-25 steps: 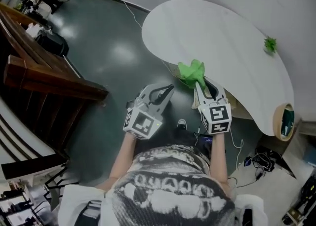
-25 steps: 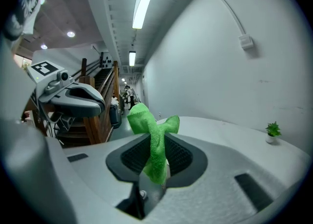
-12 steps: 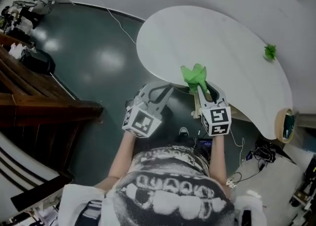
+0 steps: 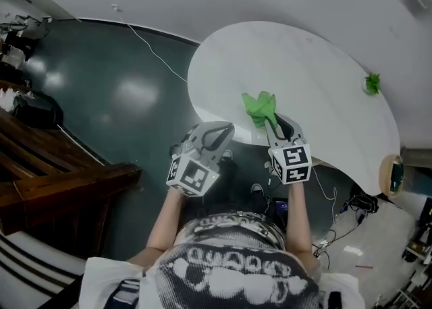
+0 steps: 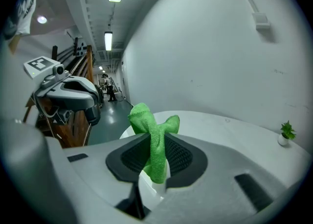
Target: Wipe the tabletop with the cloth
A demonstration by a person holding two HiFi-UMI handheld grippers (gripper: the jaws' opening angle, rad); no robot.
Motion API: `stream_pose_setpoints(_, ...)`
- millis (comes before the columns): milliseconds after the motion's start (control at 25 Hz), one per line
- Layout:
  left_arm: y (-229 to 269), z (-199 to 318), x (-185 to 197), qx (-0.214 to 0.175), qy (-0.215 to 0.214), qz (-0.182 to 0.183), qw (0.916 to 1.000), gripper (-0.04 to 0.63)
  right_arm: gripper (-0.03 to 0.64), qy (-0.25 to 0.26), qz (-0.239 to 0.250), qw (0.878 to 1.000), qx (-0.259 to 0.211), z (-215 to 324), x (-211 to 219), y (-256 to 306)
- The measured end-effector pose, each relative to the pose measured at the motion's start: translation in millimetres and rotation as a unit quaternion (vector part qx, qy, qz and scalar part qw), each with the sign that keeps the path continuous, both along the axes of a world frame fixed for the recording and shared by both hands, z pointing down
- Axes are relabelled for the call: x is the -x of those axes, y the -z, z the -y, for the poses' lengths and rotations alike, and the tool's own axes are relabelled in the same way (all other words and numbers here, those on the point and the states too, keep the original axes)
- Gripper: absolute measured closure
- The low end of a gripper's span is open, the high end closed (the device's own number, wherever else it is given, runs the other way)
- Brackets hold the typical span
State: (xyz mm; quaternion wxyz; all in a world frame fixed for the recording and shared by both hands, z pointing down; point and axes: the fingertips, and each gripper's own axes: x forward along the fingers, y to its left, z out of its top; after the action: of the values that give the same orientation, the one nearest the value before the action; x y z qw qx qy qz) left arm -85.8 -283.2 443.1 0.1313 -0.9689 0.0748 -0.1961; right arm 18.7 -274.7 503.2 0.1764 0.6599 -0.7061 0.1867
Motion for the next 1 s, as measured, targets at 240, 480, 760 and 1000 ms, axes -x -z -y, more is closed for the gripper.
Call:
stream_pose_setpoints(240, -4, 38, 6, -0.007, -0.028, 0.002, 0.9996, 0.584, 0.531, -0.001, -0.004, 1.0, 0.003, 72, -1, -9)
stream_pose_setpoints(480, -12, 69, 15, -0.006, -0.032, 0.0, 0.9995, 0.583, 0.531, 0.011, -0.019, 1.0, 0.007, 156, -8, -16)
stream_pose_setpoints(760, -26, 98, 26, 0.001, -0.019, 0.007, 0.9998, 0.583, 0.531, 0.022, -0.005, 0.999, 0.038, 242, -13, -49)
stream_pose_setpoints(1000, -33, 121, 38, 0.003, 0.001, 0.014, 0.9999, 0.583, 0.531, 0.025, -0.005, 0.997, 0.078, 279, -17, -85)
